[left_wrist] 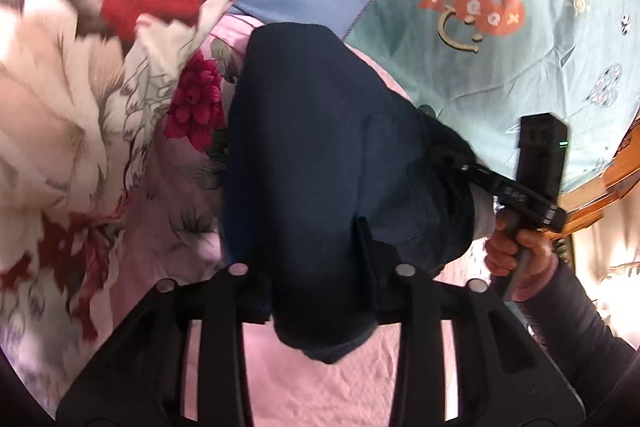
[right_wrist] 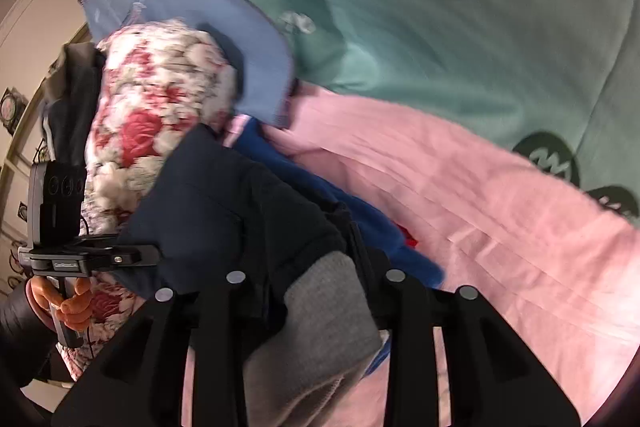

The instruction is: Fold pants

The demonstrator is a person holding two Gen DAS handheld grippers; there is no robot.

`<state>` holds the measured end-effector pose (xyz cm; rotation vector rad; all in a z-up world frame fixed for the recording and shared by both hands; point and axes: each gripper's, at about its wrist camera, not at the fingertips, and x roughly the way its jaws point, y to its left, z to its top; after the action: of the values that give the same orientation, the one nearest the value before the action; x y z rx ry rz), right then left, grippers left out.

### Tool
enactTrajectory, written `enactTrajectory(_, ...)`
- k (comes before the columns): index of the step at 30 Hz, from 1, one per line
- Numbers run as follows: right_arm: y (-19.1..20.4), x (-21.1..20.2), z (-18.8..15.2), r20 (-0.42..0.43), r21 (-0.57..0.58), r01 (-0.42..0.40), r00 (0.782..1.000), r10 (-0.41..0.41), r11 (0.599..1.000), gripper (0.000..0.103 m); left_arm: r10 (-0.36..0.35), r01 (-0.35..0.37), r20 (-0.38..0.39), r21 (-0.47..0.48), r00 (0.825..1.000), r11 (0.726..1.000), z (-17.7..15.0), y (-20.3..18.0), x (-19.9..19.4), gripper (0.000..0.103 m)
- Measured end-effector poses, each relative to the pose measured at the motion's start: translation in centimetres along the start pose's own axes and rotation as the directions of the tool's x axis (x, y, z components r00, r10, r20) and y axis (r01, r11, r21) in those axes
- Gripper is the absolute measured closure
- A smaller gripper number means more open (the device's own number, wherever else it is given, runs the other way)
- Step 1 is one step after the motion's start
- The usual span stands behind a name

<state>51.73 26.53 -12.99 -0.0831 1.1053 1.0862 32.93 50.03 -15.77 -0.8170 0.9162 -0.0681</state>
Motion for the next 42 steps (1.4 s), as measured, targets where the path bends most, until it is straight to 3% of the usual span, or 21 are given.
enactTrajectory(4,-0.6,0.6,-0.4,0.028,0.007,-0.004,1.000,0.004,1.000,0.057,0.097,-0.099,0.046,0.054,0.994,0.994,-0.7,-0.2,0.6,0.030)
enactTrajectory(5,-0.5,0.5,-0.4,0.034,0.019,-0.011,0.999,0.011,1.000,0.049,0.109,-0.113,0.052,0.060,0.993,0.992,-0.8,-0.4,0.5,0.029)
enactTrajectory(7,-0.1,-0.8,-0.5,0.040,0.049,-0.004,0.999,0.002,0.999,0.046,0.148,-0.152,0.064,0.061,0.987,0.987,-0.9,-1.1,-0.1,0.025)
enactTrajectory(8,0.2,-1.6,-0.5,0.048,0.064,0.007,0.999,-0.010,0.998,0.040,0.169,-0.173,0.071,0.058,0.983,0.983,-1.0,-1.6,-0.6,0.024)
enactTrajectory(10,1.1,-4.7,-1.1,0.113,0.092,0.035,0.993,-0.046,0.995,0.032,0.195,-0.202,0.105,0.064,0.975,0.977,-1.5,-2.8,-2.2,0.014)
enactTrajectory(12,2.7,-8.7,-2.0,0.210,0.094,0.051,0.975,-0.070,0.994,0.014,0.245,-0.263,0.173,0.089,0.954,0.961,-2.2,-4.1,-4.0,0.006)
enactTrajectory(14,4.8,-13.2,-3.7,0.332,0.106,0.076,0.937,-0.108,0.991,0.005,0.293,-0.332,0.256,0.125,0.921,0.935,-3.5,-6.2,-6.7,0.004)
enactTrajectory(17,8.2,-17.2,-7.0,0.412,0.116,0.115,0.898,-0.154,0.986,0.003,0.313,-0.375,0.330,0.144,0.891,0.916,-5.3,-9.0,-10.2,0.003)
enactTrajectory(21,12.6,-18.9,-12.7,0.447,0.110,0.208,0.863,-0.235,0.972,0.003,0.302,-0.378,0.357,0.166,0.884,0.911,-8.5,-12.1,-13.0,0.002)
enactTrajectory(25,16.3,-17.4,-17.2,0.387,0.078,0.284,0.875,-0.291,0.956,0.003,0.309,-0.386,0.334,0.196,0.891,0.901,-12.9,-14.2,-14.5,0.002)
enactTrajectory(27,17.6,-16.6,-19.3,0.361,0.073,0.328,0.872,-0.332,0.942,0.003,0.329,-0.410,0.335,0.210,0.883,0.887,-14.8,-15.0,-14.7,0.002)
enactTrajectory(31,18.8,-16.1,-22.0,0.314,0.105,0.349,0.877,-0.364,0.931,0.003,0.349,-0.432,0.310,0.259,0.884,0.864,-18.8,-15.7,-14.8,0.002)
enactTrajectory(36,19.8,-16.5,-24.0,0.291,0.103,0.374,0.875,-0.387,0.922,0.003,0.373,-0.454,0.294,0.288,0.880,0.843,-21.4,-16.4,-14.8,0.002)
enactTrajectory(42,20.5,-17.4,-25.2,0.301,0.107,0.381,0.868,-0.395,0.919,0.003,0.355,-0.441,0.293,0.322,0.888,0.837,-22.6,-17.5,-14.9,0.002)
